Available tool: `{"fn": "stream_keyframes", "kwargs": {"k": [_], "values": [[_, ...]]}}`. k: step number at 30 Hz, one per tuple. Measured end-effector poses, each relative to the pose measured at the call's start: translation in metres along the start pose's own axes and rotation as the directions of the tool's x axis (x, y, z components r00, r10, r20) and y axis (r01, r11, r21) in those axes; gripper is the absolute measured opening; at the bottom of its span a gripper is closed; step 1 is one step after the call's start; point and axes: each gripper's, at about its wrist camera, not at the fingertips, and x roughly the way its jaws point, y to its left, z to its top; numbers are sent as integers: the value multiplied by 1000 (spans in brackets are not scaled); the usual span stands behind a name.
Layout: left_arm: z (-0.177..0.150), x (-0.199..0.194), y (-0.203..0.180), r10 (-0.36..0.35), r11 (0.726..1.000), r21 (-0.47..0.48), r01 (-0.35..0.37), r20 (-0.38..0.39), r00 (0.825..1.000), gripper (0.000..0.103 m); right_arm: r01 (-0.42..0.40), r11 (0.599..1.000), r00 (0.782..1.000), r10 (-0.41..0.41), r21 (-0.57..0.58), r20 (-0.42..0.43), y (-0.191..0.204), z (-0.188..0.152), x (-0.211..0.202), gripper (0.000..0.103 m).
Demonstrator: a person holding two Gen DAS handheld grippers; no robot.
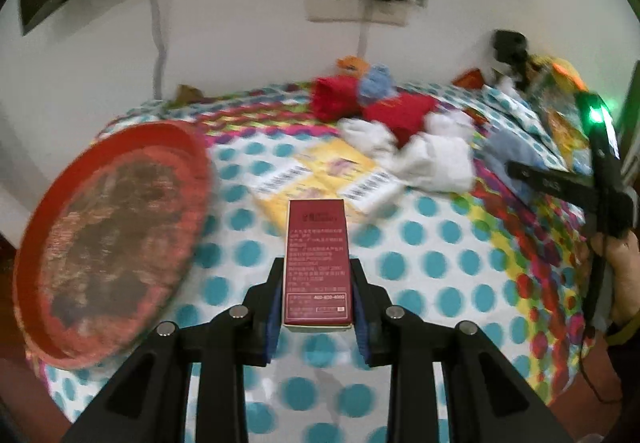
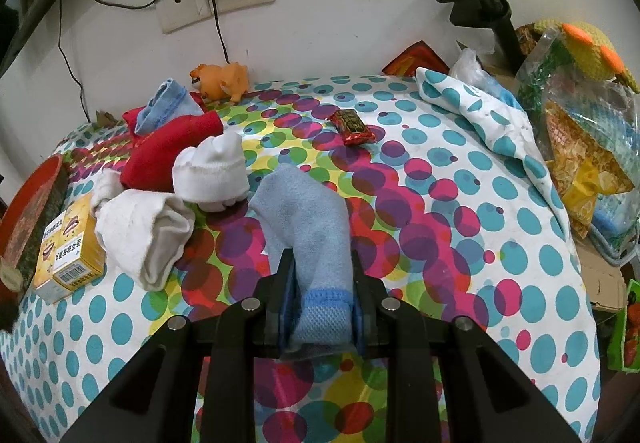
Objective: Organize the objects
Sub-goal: 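Carry the dark-red box into the red tray and open the left gripper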
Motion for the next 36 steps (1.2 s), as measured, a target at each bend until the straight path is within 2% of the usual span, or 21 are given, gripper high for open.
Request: {"fn": "stream_keyframes", "kwargs": {"k": [6,10,20,26,32,36], "values": [[2,-7,66,105,993,-56,-105,-5,994,30,-4,1000,1000,4,3,-7,-2,0,1,24],[0,-7,116,178,979,-97,-180,-31,984,30,-6,1000,1000,6,3,-10,-2,0,2,24],[-6,9,217,241,940,-218,-264,-125,962,30,18,1000,1000,-18,-13,-14,1,-1,4,25],[-14,15,256,269,920,-245,-307,-175,947,30,25,1000,1000,-25,-16,-15,1,0,5,25],[-19,27,272,288,914,-233,-333,-208,935,30,31,999,999,-32,-21,-15,3,0,5,25],[-25,32,282,277,910,-255,-328,-217,936,30,38,999,999,-38,-26,-15,4,0,5,25]]}}
